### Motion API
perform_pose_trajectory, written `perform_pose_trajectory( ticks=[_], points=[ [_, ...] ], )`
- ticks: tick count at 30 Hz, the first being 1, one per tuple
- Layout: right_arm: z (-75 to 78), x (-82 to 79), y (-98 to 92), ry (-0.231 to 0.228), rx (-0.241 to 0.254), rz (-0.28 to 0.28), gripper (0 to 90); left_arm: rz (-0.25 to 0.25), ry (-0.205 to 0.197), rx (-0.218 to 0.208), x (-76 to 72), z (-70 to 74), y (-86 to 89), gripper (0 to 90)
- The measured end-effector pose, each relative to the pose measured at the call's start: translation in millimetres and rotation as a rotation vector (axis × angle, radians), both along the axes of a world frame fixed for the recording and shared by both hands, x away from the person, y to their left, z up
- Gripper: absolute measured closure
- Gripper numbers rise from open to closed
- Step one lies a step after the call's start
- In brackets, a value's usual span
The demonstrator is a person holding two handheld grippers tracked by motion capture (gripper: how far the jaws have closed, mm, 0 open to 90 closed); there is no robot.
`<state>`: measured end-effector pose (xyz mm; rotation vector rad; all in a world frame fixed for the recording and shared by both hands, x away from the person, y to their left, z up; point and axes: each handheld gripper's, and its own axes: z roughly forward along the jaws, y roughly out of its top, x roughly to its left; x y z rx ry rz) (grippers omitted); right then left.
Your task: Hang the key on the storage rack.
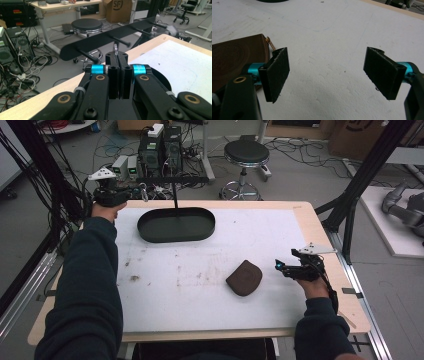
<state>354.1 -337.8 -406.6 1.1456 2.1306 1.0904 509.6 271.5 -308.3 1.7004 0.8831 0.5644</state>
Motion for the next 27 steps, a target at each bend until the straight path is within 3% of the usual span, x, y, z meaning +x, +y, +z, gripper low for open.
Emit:
perform_pose_trajectory(
  ticks=[5, 6, 20, 24, 26, 27],
  points=[
    [0.2, -0.2, -0.7, 0.002, -0.003, -0.005, 21.2, 0.004, 0.010, 0.010, 10.2, -3.1, 1.7, 88.0],
    [0.1, -0.3, -0.6, 0.002, -0.003, -0.005, 21.2, 0.001, 0.016, 0.028, 13.9, -3.4, 0.6, 87.9],
    [-1.7, -0.8, -1.9, 0.011, -0.008, 0.006, 21.2, 0.050, 0.025, 0.001, 24.7, -11.0, 6.2, 87.9],
    [-2.2, -0.4, -0.1, 0.014, -0.014, 0.013, 21.2, 0.088, 0.019, 0.000, 28.1, -13.5, 3.2, 87.4],
    [-2.0, -0.7, 0.4, 0.016, -0.014, 0.014, 21.2, 0.155, 0.037, 0.014, 29.1, -14.8, 1.8, 80.4],
    [-1.8, -0.8, 0.5, 0.016, -0.011, 0.013, 21.2, 0.155, 0.037, 0.014, 29.1, -14.8, 1.8, 74.2]
  ],
)
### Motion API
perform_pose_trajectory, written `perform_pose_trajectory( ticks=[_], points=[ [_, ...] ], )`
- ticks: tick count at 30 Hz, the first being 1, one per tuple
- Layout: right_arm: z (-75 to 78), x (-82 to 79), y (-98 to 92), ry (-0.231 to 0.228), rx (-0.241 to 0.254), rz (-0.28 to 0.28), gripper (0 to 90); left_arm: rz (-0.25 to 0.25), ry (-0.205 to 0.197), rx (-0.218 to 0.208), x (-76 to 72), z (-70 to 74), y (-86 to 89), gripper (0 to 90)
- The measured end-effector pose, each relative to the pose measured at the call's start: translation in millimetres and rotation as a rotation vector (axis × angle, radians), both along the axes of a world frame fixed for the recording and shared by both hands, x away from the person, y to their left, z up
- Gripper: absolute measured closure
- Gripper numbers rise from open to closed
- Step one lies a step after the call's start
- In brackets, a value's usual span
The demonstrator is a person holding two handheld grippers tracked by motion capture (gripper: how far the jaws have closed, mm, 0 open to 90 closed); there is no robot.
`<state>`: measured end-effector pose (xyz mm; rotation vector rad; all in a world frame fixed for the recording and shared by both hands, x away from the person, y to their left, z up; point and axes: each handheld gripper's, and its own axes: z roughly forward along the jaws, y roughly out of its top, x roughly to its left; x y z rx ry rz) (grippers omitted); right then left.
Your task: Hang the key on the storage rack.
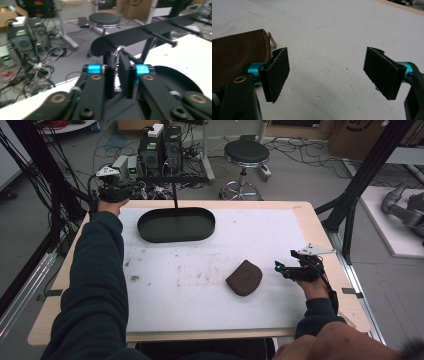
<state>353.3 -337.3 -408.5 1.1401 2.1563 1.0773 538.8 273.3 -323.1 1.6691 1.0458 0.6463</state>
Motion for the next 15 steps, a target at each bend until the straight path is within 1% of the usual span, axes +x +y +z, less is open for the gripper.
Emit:
perform_pose_trajectory(
  ticks=[1, 2, 3, 4, 5, 7, 8, 9, 10, 12, 13, 14, 15],
  points=[
    [0.2, -0.1, -0.1, 0.001, -0.001, 0.001, 21.2, 0.028, 0.009, -0.014, -0.2, 0.1, 0.4, 69.8],
    [0.3, -0.4, 0.3, 0.001, 0.001, -0.001, 21.2, 0.047, 0.009, -0.017, -1.6, 0.7, 1.4, 67.8],
    [0.3, -0.4, 0.3, 0.001, 0.001, -0.001, 21.2, 0.064, 0.003, -0.011, -3.8, 1.3, 2.5, 67.8],
    [0.2, -0.2, 0.3, -0.003, 0.001, 0.003, 21.2, 0.072, -0.001, -0.011, -6.6, 1.8, 3.9, 66.1],
    [0.3, -0.9, 0.4, -0.003, 0.001, 0.005, 21.2, 0.080, -0.005, -0.015, -9.9, 1.6, 5.5, 61.2],
    [0.6, -1.7, -0.1, -0.001, 0.000, 0.004, 21.2, 0.089, -0.002, -0.029, -17.4, -0.8, 9.1, 56.9],
    [0.6, -1.7, -0.1, -0.001, 0.000, 0.004, 21.2, 0.092, 0.001, -0.036, -21.8, -2.8, 11.3, 56.9],
    [0.7, -1.6, -0.6, -0.007, 0.002, 0.006, 21.2, 0.102, 0.003, -0.048, -26.7, -5.2, 12.9, 51.9],
    [0.7, -1.6, -0.6, -0.007, 0.002, 0.006, 21.2, 0.107, -0.001, -0.051, -32.4, -7.7, 14.6, 51.9],
    [1.0, -1.5, -0.2, -0.006, 0.003, 0.011, 21.2, 0.103, -0.033, -0.058, -45.8, -14.5, 17.3, 49.8],
    [0.8, -1.2, 0.4, -0.007, 0.001, 0.015, 21.2, 0.107, -0.043, -0.060, -52.6, -17.8, 17.6, 43.0],
    [0.8, -1.2, 0.4, -0.007, 0.001, 0.015, 21.2, 0.122, -0.040, -0.064, -59.3, -20.5, 17.7, 43.0],
    [0.5, -0.8, 1.0, -0.002, 0.003, 0.018, 21.2, 0.133, -0.032, -0.071, -65.9, -22.6, 17.7, 39.4]
  ],
)
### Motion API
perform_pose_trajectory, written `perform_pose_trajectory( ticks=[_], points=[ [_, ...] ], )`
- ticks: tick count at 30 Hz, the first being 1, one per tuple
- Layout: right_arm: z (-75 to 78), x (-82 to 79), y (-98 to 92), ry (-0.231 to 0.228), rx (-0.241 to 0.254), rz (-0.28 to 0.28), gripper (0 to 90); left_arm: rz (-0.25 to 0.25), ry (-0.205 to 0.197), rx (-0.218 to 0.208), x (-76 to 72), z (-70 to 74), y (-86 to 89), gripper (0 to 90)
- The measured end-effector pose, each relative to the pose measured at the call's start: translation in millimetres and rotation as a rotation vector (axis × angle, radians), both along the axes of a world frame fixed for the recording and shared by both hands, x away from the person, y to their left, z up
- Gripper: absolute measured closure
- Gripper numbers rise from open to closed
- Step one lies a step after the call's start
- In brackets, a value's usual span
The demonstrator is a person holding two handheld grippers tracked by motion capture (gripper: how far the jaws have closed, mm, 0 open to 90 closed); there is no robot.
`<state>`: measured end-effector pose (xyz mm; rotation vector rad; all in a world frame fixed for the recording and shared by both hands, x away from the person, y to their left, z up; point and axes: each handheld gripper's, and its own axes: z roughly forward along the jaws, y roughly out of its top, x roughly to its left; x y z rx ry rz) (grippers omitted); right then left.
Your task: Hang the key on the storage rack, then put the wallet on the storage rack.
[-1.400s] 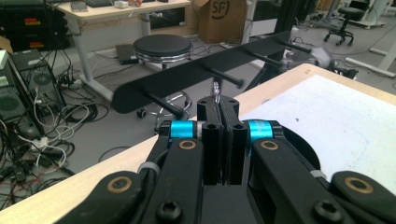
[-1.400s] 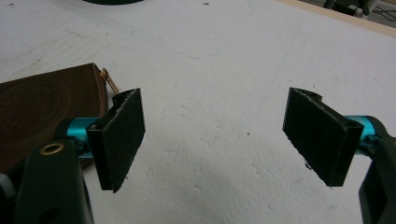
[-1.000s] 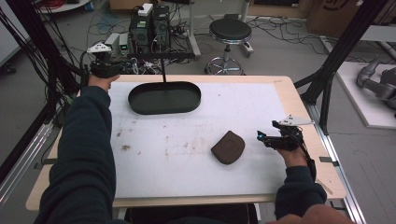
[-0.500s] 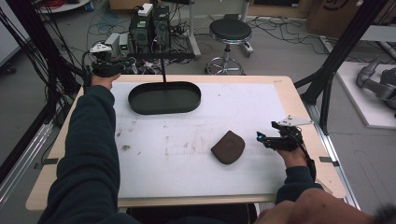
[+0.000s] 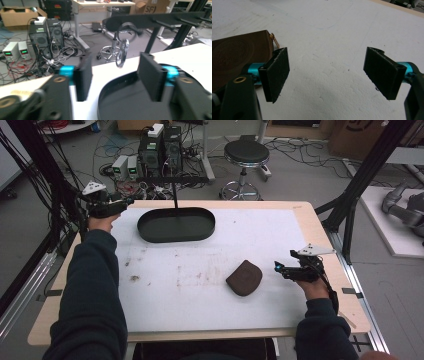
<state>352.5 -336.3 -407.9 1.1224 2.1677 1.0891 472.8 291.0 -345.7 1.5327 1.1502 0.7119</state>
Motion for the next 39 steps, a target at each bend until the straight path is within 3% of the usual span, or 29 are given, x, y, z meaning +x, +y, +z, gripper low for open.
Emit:
perform_pose_trajectory(
  ticks=[1, 3, 6, 10, 19, 30, 34, 39],
  points=[
    [-0.5, 1.9, 1.5, -0.001, -0.002, 0.002, 21.2, 0.009, 0.007, -0.014, -7.1, -1.8, -0.2, 25.2],
    [-1.2, 4.1, 3.4, -0.002, -0.001, 0.004, 21.1, 0.025, 0.028, -0.048, -20.9, -3.9, -0.9, 16.1],
    [-2.0, 5.0, 5.4, 0.005, -0.002, 0.005, 21.1, 0.023, -0.003, -0.023, -42.4, -4.6, -4.2, 16.1],
    [-2.1, 4.4, 8.4, 0.012, -0.002, 0.014, 20.4, -0.004, -0.052, -0.028, -66.8, -5.9, -6.8, 16.1],
    [2.2, -0.8, 17.6, 0.001, 0.005, 0.034, 20.4, -0.048, -0.058, -0.004, -108.1, -20.7, -15.2, 16.1],
    [2.0, -0.4, 29.8, 0.021, 0.004, 0.067, 20.4, -0.082, -0.032, 0.015, -133.4, -45.4, -22.5, 16.1],
    [-0.4, -0.2, 37.7, 0.095, -0.004, 0.107, 20.5, -0.080, -0.028, 0.014, -139.8, -54.9, -23.5, 16.3],
    [0.7, -8.5, 43.7, 0.111, -0.008, 0.108, 20.5, -0.081, -0.026, 0.009, -143.9, -61.5, -24.6, 16.4]
  ],
)
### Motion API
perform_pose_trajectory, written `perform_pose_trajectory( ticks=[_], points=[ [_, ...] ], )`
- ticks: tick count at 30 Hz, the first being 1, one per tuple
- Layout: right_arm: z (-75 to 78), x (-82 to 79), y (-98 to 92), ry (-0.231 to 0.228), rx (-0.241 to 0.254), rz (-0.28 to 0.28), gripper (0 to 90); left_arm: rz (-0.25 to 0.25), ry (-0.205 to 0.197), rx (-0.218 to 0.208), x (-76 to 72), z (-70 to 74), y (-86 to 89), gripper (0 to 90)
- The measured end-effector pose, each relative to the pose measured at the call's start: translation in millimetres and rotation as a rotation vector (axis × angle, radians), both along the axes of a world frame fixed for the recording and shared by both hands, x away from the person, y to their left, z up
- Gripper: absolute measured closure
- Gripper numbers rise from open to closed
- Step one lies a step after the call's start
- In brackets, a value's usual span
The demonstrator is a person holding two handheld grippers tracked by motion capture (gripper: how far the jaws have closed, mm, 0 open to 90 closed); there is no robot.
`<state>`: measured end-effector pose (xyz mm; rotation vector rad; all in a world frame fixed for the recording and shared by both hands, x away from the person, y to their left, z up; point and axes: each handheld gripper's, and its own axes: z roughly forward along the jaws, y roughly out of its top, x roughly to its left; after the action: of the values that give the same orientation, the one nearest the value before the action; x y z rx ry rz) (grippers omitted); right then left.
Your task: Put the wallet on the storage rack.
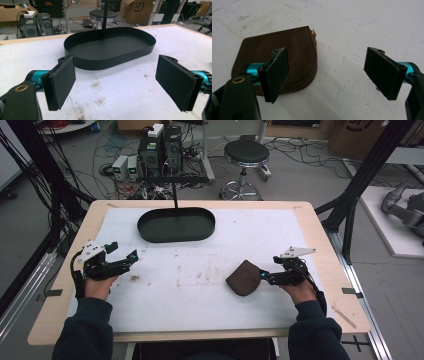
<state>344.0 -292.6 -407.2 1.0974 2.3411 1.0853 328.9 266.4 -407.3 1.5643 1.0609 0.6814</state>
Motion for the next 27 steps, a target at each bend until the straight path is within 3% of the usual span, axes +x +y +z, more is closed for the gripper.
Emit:
perform_pose_trajectory(
  ticks=[5, 8, 9, 10, 12, 14, 16, 21, 27],
  points=[
    [-0.3, -6.9, 9.9, 0.032, -0.005, -0.039, 20.5, -0.015, 0.003, 0.009, -2.1, -4.8, -3.6, 16.5],
    [-5.4, -6.2, 20.2, 0.095, -0.022, -0.031, 20.5, -0.023, -0.010, 0.012, -3.0, -3.6, -6.3, 16.7],
    [-5.4, -6.2, 20.2, 0.095, -0.022, -0.031, 20.5, -0.024, -0.010, 0.019, -3.4, -3.5, -6.6, 16.7],
    [-11.3, -4.3, 28.8, 0.155, -0.038, -0.008, 20.7, -0.024, -0.009, 0.019, -3.3, -4.1, -7.0, 16.7],
    [-16.2, -3.2, 36.4, 0.173, -0.042, 0.005, 21.4, -0.024, -0.007, 0.016, -2.9, -5.1, -6.6, 16.7],
    [-17.2, -2.8, 38.0, 0.170, -0.025, 0.013, 26.4, -0.021, -0.003, 0.012, -3.0, -5.9, -5.9, 16.7],
    [-19.7, 3.2, 39.1, 0.184, 0.002, 0.067, 33.6, -0.022, -0.001, 0.011, -3.3, -6.3, -5.1, 16.8],
    [-22.0, 11.4, 35.2, 0.214, 0.032, 0.103, 35.8, -0.023, 0.002, 0.009, -4.5, -6.5, -4.8, 17.2],
    [-17.2, 24.3, 33.0, 0.186, 0.006, 0.178, 54.4, -0.030, 0.002, 0.010, -3.7, -7.3, -6.4, 17.4]
  ],
)
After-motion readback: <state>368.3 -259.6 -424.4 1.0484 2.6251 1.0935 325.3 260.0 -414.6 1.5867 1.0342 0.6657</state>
